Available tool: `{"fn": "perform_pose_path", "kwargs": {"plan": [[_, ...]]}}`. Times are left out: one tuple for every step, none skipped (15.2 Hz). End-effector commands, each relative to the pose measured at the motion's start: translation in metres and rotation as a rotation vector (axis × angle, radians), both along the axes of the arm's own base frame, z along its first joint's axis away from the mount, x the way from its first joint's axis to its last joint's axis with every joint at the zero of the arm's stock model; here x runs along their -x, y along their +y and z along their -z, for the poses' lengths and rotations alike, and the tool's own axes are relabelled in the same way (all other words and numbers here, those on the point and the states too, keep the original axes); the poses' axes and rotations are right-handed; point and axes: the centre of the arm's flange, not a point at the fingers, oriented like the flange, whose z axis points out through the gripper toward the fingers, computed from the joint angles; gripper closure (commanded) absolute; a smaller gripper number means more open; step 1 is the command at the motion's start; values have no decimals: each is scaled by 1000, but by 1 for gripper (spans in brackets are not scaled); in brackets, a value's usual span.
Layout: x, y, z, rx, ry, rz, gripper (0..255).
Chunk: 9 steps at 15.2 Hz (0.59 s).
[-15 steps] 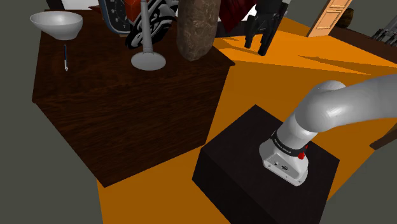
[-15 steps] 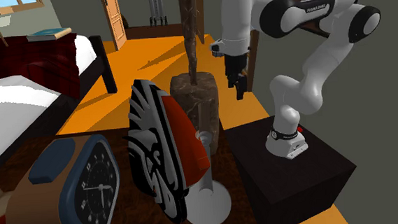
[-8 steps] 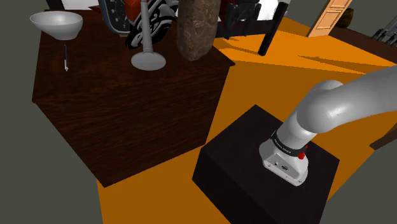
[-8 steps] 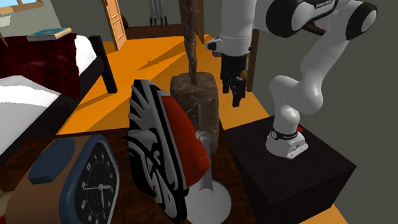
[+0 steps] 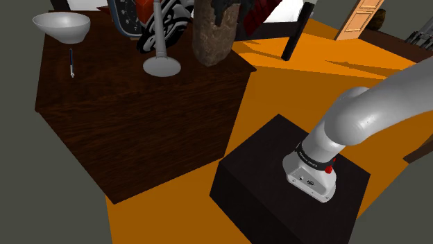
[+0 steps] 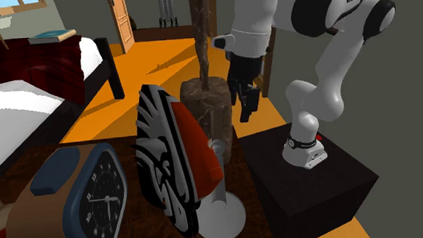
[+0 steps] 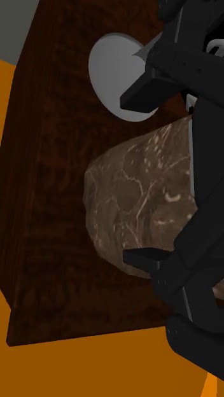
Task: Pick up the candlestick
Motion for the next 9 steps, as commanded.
{"fn": "perform_pose_path", "kwargs": {"plan": [[-10,19,-12,-5,-29,-8,0],[-16,28,-17,-7,-44,-12,0],[-21,37,-22,-8,-58,-16,0],[-26,47,-27,-10,-72,-20,0],[-31,56,-32,-12,-86,-24,0],[-36,65,-37,-14,-100,-28,0],[-40,75,-42,-16,-114,-32,0],[-45,84,-47,-17,-128,-36,0],[-50,93,-53,-19,-142,-40,0]]}}
